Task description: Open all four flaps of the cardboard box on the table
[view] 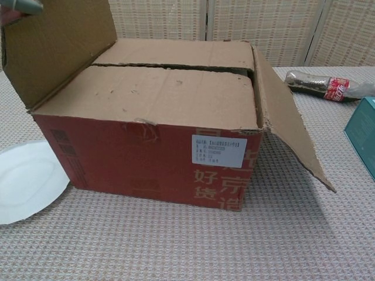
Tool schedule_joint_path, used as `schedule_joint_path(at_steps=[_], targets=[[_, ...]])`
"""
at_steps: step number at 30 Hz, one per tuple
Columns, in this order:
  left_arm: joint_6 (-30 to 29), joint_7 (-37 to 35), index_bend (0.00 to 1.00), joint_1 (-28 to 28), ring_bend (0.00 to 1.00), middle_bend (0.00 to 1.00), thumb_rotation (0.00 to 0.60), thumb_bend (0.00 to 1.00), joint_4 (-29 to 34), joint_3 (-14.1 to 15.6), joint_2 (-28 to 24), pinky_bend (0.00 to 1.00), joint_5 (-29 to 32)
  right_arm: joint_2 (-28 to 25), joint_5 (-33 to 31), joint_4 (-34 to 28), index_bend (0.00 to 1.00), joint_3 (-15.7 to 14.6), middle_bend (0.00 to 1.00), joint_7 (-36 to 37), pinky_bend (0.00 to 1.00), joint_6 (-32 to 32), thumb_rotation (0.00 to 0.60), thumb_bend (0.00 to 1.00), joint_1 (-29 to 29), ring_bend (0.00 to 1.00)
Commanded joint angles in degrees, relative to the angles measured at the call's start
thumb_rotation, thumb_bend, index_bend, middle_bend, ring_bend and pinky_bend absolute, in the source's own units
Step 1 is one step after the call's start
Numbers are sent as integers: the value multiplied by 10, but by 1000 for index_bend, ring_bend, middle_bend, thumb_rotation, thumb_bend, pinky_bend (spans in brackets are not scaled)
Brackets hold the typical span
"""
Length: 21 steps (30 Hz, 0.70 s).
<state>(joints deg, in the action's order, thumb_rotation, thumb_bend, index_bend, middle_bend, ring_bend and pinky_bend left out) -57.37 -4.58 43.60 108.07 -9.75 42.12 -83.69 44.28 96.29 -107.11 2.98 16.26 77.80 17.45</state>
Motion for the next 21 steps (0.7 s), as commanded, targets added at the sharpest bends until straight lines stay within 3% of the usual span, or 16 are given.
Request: schedule_joint_path(at_steps=[1, 7, 13, 15, 21], targets=[[-2, -19, 403, -15, 328, 410, 461, 222, -11, 0, -7, 0, 22, 1, 1, -2, 437, 1, 389, -2, 0, -2, 465, 108, 2, 218], [-6, -22, 398, -36, 309, 407, 451, 222, -30, -1, -4, 0, 52, 5, 1, -5, 436, 4, 362, -13, 0, -21, 475, 109, 13, 206], [-12, -10, 368, -47, 280, 372, 449, 222, -33, -1, 12, 0, 59, 17, -10, -13, 334, 18, 238, -33, 0, -68, 561, 115, 47, 171], [-13, -6, 364, -50, 279, 372, 453, 222, -32, 2, 20, 0, 51, 26, -21, -13, 296, 28, 211, -36, 0, -93, 596, 115, 67, 159], [-18, 7, 362, -56, 279, 372, 456, 222, -25, 9, 36, 0, 23, 77, -82, 8, 218, 69, 158, -67, 0, -168, 600, 115, 135, 139]])
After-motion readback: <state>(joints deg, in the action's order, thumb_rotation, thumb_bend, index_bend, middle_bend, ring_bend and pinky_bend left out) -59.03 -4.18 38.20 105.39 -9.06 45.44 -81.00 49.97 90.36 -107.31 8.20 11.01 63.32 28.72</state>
